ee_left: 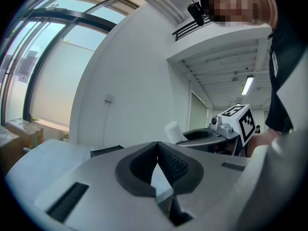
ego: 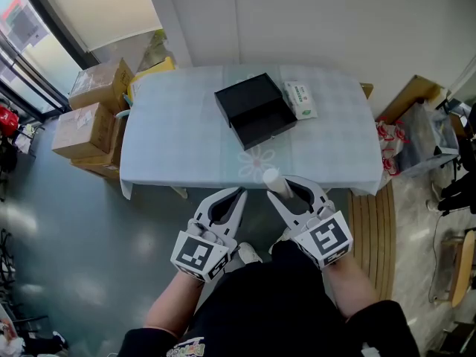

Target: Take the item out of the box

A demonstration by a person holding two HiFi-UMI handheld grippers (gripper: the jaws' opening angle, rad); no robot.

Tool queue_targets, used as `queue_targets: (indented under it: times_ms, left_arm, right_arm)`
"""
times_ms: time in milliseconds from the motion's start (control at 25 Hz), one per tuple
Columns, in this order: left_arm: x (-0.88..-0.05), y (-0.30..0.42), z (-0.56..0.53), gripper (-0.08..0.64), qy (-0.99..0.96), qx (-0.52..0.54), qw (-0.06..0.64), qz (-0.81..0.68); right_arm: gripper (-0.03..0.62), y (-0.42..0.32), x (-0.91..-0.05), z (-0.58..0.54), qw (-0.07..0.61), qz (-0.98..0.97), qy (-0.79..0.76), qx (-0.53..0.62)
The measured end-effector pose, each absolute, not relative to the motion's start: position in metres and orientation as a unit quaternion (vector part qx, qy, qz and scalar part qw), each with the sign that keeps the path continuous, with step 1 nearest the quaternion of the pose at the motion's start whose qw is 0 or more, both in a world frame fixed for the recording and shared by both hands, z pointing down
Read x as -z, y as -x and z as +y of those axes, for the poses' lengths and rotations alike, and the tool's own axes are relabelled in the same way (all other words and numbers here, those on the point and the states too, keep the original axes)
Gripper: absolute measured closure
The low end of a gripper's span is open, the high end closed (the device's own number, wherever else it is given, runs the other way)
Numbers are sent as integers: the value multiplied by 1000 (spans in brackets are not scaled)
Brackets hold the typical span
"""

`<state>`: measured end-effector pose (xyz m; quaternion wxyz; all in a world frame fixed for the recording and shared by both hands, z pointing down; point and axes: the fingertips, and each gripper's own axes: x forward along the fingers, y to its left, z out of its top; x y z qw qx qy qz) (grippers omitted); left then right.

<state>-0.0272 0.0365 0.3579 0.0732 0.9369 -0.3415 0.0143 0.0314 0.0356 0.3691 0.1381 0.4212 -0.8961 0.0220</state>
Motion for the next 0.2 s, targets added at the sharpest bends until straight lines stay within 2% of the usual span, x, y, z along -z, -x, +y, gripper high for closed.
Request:
queue_targets:
  times_ms: [200]
  left_arm:
    - [-363,25,30,551,-938,-12,75,-339]
  right_arm:
    - [457,-33,-374,30,140,-897,-419,-25]
